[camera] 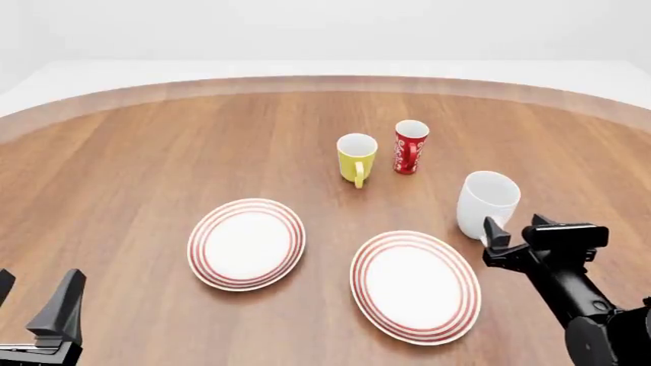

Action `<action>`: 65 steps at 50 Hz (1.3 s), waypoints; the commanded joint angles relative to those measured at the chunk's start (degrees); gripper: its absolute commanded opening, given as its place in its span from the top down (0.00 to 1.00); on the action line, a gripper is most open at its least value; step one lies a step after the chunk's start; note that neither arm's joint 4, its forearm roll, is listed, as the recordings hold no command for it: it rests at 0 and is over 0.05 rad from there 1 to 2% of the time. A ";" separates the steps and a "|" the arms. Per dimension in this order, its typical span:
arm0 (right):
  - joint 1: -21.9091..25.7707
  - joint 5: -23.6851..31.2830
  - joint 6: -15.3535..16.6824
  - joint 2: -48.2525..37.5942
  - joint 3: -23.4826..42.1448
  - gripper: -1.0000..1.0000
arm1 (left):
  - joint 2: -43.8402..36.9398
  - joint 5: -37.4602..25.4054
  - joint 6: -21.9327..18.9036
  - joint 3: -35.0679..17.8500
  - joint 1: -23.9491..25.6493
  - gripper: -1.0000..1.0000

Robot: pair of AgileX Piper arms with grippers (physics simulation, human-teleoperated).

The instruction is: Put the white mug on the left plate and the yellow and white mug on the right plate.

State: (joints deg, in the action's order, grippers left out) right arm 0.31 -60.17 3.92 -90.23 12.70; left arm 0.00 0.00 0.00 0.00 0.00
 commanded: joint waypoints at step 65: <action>1.71 1.18 -0.17 -1.92 1.26 1.00 | 0.00 0.00 0.00 0.00 0.00 0.00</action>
State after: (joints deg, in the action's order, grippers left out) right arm 1.39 -60.39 3.66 -97.56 15.51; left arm 0.00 0.00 0.00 0.00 0.00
